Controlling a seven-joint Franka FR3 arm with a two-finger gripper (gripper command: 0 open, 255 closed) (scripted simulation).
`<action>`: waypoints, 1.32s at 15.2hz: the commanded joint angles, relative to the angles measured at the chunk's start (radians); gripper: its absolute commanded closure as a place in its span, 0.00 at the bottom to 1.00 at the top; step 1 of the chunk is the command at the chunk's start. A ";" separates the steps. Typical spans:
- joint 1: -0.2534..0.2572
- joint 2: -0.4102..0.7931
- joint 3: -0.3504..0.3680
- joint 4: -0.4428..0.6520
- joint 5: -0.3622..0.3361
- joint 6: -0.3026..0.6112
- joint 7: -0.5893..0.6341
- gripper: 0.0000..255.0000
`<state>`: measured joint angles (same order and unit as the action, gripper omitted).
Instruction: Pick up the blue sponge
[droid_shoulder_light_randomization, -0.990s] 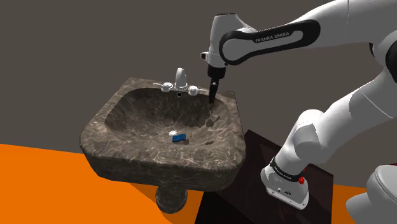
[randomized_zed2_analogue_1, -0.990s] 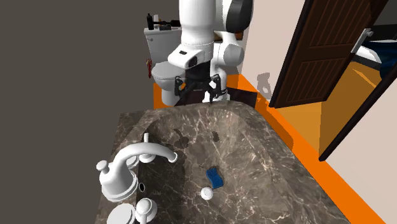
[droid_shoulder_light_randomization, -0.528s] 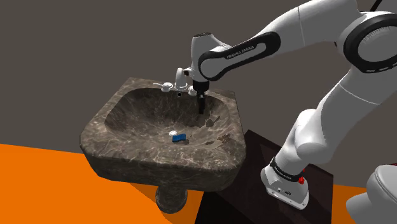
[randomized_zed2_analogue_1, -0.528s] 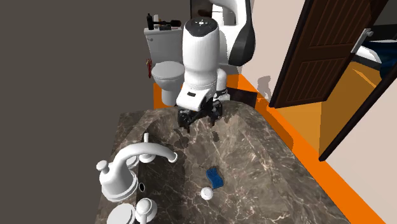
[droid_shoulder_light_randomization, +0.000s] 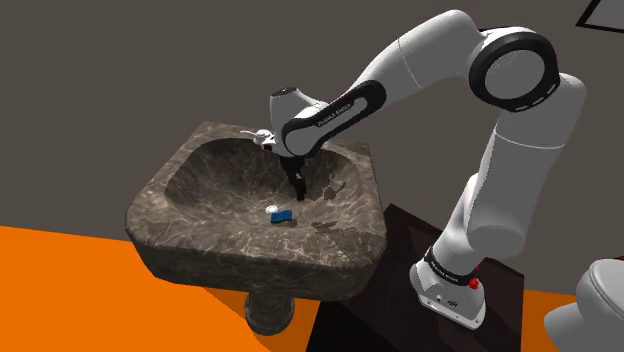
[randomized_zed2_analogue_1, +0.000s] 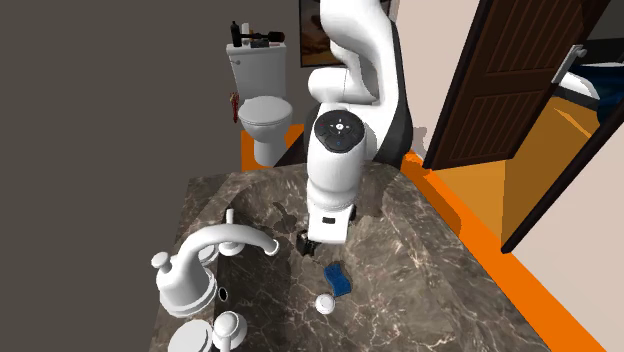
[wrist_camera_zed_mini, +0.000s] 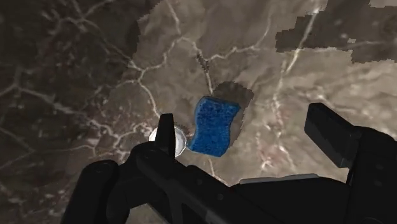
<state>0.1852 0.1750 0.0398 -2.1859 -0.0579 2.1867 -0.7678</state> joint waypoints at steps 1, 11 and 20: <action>0.008 0.069 0.011 0.026 -0.015 0.025 -0.045 0.00; 0.028 0.247 0.027 0.081 -0.057 0.118 -0.098 0.00; 0.030 0.266 0.026 0.084 -0.060 0.134 -0.095 1.00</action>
<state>0.2152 0.4400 0.0654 -2.1012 -0.1175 2.3201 -0.8629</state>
